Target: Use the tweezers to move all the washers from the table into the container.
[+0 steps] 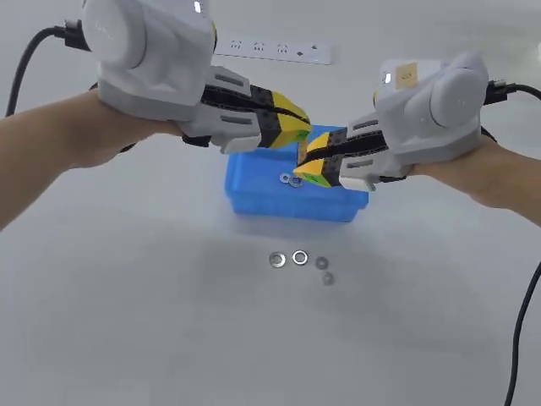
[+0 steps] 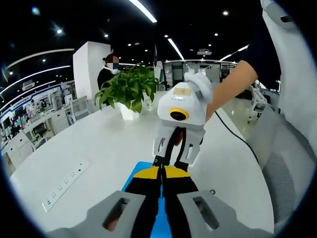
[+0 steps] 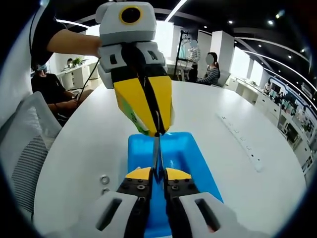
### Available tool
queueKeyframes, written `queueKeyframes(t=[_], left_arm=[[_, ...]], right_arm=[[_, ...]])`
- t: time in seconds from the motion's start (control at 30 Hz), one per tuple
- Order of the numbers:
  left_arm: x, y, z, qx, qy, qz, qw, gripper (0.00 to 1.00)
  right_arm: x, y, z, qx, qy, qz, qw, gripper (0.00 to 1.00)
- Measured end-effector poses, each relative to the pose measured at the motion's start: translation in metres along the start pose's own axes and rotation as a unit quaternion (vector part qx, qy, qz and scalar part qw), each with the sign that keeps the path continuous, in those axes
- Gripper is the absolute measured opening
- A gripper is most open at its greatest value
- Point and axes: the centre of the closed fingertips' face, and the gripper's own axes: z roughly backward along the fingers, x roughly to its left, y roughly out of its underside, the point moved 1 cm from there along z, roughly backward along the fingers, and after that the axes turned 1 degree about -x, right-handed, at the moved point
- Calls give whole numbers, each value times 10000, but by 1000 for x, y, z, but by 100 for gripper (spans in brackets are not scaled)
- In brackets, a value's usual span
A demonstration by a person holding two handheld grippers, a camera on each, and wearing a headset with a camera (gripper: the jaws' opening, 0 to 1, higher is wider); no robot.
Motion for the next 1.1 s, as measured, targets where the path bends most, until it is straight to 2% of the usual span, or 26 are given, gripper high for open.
queueKeyframes(t=[0.17, 0.3, 0.4, 0.6, 0.73, 0.77, 0.83, 1.0, 1.1], left_arm=[[1, -6, 0, -17, 12, -54, 10000, 4], [4, -16, 1, -23, 8, -130, 9999, 4], [7, -22, 5, -43, -6, -211, 9998, 4], [13, -30, 16, -99, -107, -328, 9994, 4], [8, -37, 24, -126, -126, -516, 9985, 4], [10, -38, 27, -90, -261, -677, 9973, 4], [7, -38, 31, -77, -313, -757, 9966, 4], [-1, -41, 44, -179, -335, -742, 9965, 4], [-11, -35, 49, -114, -326, -787, 9963, 4]], right_arm=[[-1, -5, 4, 118, 90, 417, 9990, 11], [-6, -12, 10, 13, 246, 300, 9992, 14], [-11, -16, 16, -31, 427, 292, 9987, 22], [-5, -20, 31, -35, 529, 294, 9982, 27], [1, -18, 44, -18, 710, 264, 9971, 29], [2, -17, 46, 14, 776, 290, 9966, 30], [3, -14, 52, 95, 943, 404, 9947, 32], [20, -9, 67, -79, 1010, 164, 9947, 40], [35, -3, 71, -161, 914, 60, 9957, 42]])
